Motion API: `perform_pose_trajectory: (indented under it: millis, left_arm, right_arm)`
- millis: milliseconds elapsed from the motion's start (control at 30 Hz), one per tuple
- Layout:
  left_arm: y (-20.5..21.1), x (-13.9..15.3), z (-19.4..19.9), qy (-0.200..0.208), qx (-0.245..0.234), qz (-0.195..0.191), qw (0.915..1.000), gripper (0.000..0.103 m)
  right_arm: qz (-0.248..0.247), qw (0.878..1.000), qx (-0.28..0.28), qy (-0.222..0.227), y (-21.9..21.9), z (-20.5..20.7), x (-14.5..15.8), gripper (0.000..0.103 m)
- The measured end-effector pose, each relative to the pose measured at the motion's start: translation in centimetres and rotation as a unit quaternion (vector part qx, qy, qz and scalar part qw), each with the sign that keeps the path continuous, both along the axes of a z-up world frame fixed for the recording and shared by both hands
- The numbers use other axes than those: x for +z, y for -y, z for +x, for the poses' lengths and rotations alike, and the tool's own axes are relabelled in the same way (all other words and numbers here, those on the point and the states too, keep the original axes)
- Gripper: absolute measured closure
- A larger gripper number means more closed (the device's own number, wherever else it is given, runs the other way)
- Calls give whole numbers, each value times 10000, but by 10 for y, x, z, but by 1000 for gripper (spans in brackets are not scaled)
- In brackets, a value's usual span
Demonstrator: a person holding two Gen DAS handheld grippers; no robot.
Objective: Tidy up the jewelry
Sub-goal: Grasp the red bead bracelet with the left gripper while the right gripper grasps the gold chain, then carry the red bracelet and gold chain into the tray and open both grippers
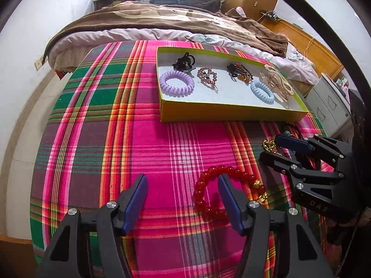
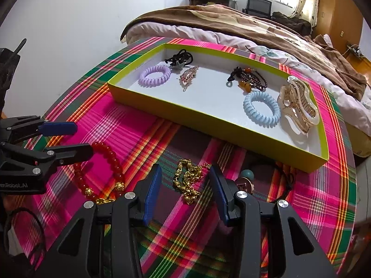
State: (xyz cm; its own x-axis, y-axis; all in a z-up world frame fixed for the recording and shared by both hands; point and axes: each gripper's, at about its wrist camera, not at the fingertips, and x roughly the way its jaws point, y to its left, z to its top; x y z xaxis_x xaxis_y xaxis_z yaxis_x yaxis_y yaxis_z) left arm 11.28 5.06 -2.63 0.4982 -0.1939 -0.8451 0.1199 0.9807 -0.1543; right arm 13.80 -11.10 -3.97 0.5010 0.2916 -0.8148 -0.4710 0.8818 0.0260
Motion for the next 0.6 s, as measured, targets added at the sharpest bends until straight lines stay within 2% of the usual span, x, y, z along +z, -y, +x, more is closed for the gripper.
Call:
perform_pose_trajectory:
  millis: [100, 200, 367, 600]
  left_arm:
    - [7, -1, 0, 46, -49, 186, 9998, 36]
    - [13, -3, -2, 136, -78, 382, 9991, 35]
    - [17, -4, -4, 217, -98, 623, 9978, 35]
    - [15, -3, -4, 277, -47, 717, 9970, 51]
  right_arm:
    - [-3, 10000, 0, 18, 0, -1, 1, 63]
    - [35, 10000, -27, 36, 2, 0, 1, 78]
    - [89, 9999, -48, 44, 5, 1, 2, 89]
    - [132, 9999, -69, 49, 6, 0, 2, 93]
